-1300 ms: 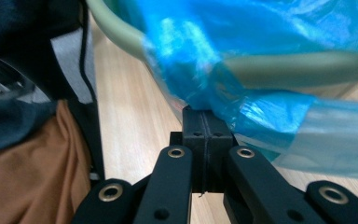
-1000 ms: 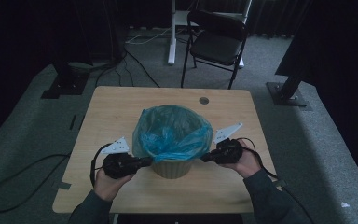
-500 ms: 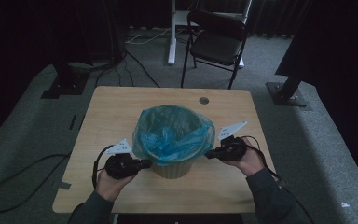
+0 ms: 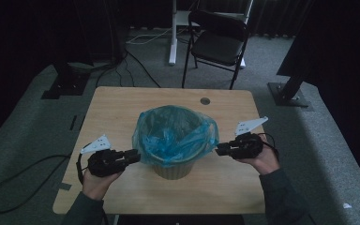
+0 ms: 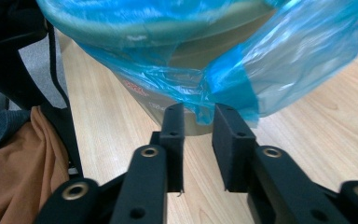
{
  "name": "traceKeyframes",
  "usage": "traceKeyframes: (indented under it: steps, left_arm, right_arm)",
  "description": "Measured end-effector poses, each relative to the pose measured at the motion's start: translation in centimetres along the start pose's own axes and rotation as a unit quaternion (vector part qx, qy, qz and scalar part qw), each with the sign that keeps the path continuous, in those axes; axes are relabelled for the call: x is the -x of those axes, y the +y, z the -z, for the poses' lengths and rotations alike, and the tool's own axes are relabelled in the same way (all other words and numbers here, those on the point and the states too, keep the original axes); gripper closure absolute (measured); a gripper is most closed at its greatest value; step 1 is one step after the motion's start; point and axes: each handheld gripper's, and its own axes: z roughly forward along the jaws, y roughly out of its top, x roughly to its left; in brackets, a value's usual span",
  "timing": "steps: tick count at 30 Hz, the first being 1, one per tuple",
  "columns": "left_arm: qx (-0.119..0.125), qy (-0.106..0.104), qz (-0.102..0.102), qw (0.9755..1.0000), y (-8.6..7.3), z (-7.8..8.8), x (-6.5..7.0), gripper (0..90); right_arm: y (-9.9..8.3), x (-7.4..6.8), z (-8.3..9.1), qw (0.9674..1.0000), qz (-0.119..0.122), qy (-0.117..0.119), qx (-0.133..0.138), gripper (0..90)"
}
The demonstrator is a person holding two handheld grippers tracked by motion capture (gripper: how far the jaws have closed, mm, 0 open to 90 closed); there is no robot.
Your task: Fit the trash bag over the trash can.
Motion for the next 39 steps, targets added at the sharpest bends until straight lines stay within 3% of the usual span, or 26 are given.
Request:
traceKeyframes:
  steps: [10, 11, 14, 16, 17, 24, 28, 31, 35, 39]
  left_arm:
    - [0.019, 0.019, -0.009, 0.9996, 1.8, 0.2, 0.0, 60.3]
    - [0.027, 0.031, -0.016, 0.9990, 3.1, 0.2, 0.1, 57.8]
    - [0.032, 0.044, -0.025, 0.9982, 4.3, -0.2, -0.1, 55.2]
    - [0.032, 0.044, -0.025, 0.9982, 4.3, -0.2, -0.1, 54.7]
    - [0.029, 0.053, -0.027, 0.9978, 5.4, -0.9, -0.4, 53.3]
    - [0.013, 0.075, -0.029, 0.9967, 6.7, -3.0, -0.8, 51.5]
    - [0.002, 0.100, -0.022, 0.9948, 6.8, -4.2, -1.4, 50.8]
    - [0.003, 0.100, -0.008, 0.9949, 6.8, -4.7, -1.8, 53.4]
    - [0.002, 0.110, -0.006, 0.9939, 7.0, -5.0, -1.9, 60.3]
    - [0.010, 0.128, 0.000, 0.9917, 7.0, -5.1, -2.5, 75.7]
  right_arm:
    - [1.5, 0.0, 1.7, 0.9990, -0.002, -0.013, 0.042, 66.6]
    - [2.3, -0.1, 1.8, 0.9984, 0.000, -0.015, 0.055, 65.7]
    - [3.4, -0.3, 1.8, 0.9974, 0.002, -0.021, 0.068, 64.2]
    - [3.7, -0.3, 1.8, 0.9970, 0.003, -0.025, 0.073, 64.2]
    - [4.4, -0.4, 1.6, 0.9965, 0.007, -0.027, 0.079, 64.2]
    - [6.1, 0.0, 0.2, 0.9956, 0.003, -0.044, 0.082, 60.0]
    - [6.4, 0.7, -0.9, 0.9959, -0.009, -0.060, 0.067, 59.1]
    - [6.4, 1.4, -1.5, 0.9959, -0.024, -0.061, 0.062, 58.2]
    - [6.2, 2.1, -2.1, 0.9952, -0.036, -0.073, 0.054, 62.3]
    - [6.3, 2.4, -2.4, 0.9953, -0.046, -0.068, 0.052, 75.6]
